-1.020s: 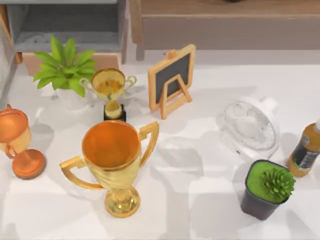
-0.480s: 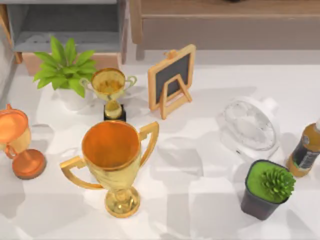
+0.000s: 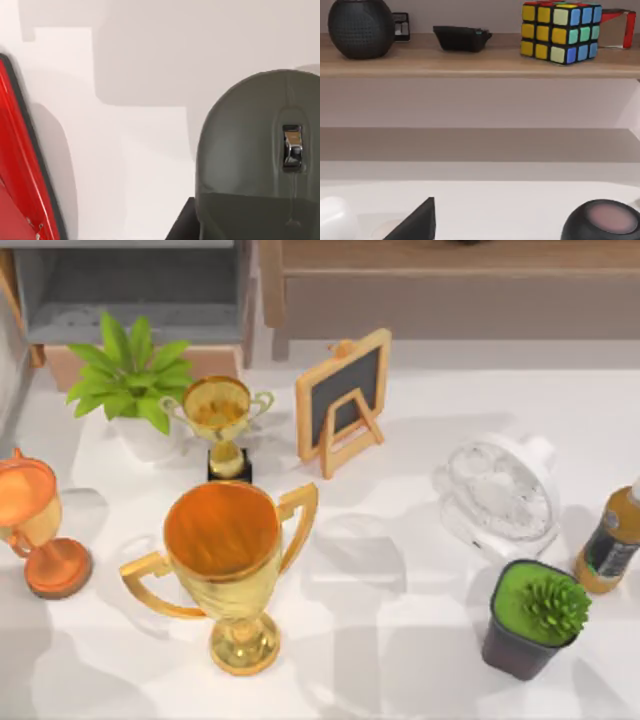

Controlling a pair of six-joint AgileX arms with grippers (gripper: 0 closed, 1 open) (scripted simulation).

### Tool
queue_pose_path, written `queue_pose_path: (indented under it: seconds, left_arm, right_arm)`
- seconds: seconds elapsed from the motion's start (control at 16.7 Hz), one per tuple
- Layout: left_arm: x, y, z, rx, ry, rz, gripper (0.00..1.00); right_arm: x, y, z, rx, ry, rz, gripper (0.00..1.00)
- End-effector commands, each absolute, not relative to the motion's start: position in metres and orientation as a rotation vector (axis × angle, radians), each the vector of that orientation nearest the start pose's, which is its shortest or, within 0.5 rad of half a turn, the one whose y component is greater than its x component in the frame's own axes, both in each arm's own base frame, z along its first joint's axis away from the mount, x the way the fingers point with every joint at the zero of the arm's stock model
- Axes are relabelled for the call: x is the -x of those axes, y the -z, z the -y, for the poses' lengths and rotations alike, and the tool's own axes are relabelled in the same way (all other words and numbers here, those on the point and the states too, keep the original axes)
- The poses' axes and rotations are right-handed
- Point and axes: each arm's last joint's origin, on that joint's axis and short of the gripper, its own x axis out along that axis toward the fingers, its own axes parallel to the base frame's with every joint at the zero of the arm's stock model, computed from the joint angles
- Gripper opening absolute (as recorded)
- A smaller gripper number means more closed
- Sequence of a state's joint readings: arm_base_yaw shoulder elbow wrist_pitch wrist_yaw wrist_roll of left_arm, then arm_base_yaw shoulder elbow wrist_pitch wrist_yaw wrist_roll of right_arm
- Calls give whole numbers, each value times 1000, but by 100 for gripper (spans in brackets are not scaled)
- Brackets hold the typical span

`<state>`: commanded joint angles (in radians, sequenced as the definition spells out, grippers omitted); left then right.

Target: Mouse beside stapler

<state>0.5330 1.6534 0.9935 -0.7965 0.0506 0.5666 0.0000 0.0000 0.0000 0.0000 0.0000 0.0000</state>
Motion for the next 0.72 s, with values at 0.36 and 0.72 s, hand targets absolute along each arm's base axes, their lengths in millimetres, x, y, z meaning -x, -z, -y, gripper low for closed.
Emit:
queue_pose_path:
  seconds: [0.36, 0.72]
  left_arm:
    - [-245, -154, -144, -32, 25, -1466, 0]
    - [-246, -156, -144, -40, 20, -1454, 0]
  right_arm:
    - [-106, -160, 1, 0, 0, 0, 100]
    - [-106, -160, 1, 0, 0, 0, 100]
